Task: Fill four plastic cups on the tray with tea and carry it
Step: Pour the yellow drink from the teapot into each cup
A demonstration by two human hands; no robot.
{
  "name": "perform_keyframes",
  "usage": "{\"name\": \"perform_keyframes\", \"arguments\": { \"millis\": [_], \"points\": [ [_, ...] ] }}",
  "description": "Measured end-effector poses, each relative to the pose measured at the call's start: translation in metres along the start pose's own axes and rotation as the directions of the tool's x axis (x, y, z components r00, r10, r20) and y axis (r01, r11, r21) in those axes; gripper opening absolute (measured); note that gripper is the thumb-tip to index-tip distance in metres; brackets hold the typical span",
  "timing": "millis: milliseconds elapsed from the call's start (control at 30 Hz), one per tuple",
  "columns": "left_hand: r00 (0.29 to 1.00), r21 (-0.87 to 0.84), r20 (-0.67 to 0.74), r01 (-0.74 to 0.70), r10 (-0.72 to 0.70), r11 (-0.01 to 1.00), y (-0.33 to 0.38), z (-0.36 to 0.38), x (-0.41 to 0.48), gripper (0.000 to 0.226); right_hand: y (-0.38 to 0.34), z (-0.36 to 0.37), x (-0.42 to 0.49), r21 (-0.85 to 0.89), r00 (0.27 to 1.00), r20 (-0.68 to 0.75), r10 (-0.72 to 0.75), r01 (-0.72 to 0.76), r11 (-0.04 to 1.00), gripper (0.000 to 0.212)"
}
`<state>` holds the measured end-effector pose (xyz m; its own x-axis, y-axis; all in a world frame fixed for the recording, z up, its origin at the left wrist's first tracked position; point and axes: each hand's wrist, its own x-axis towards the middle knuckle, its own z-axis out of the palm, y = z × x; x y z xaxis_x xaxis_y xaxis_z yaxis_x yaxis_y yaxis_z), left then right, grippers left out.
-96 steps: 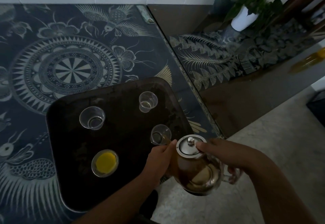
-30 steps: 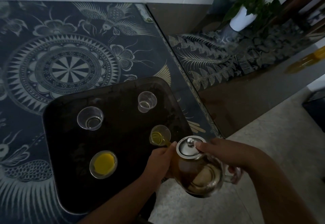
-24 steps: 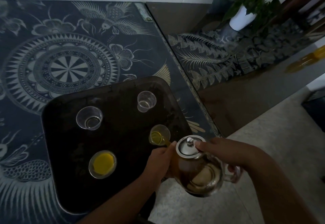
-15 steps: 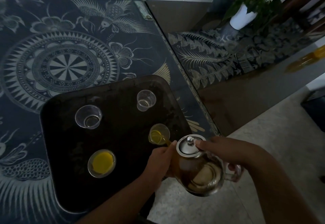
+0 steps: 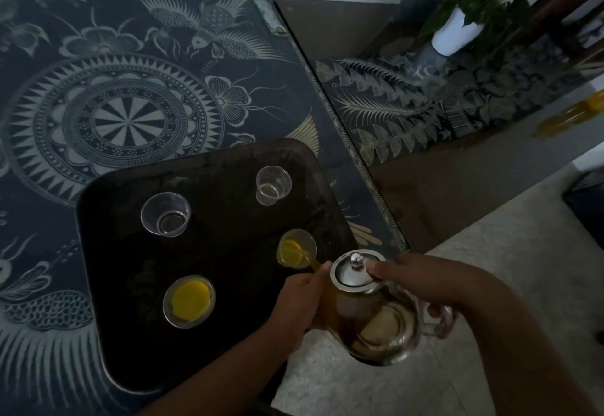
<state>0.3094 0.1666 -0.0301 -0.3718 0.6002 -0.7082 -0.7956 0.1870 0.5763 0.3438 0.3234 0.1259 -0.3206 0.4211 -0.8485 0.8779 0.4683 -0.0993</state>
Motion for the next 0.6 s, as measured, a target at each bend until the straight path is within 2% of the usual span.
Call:
{"name": "perform_keyframes", "arguments": {
  "millis": [133,267,600],
  "points": [
    [1.000,-0.011,-0.003,0.007,-0.007,1.000,0.0025,0.0004,-0.0017,0.042,-0.0002,-0.0004,0.0003,-0.009,1.000,-0.003,0.007,-0.007,1.000,0.062],
    [1.000,-0.010,-0.012,0.017,-0.017,1.000,0.0016,-0.0016,-0.0009,0.045,-0.0007,0.0007,0.0034,-0.030,1.000,-0.007,0.018,-0.018,0.999,0.072],
    [1.000,-0.011,0.014,0.015,-0.014,1.000,-0.0013,-0.0008,0.0018,0.047,0.0057,-0.0017,0.0078,-0.038,1.000,-0.011,0.005,-0.005,0.999,0.075]
  ]
}}
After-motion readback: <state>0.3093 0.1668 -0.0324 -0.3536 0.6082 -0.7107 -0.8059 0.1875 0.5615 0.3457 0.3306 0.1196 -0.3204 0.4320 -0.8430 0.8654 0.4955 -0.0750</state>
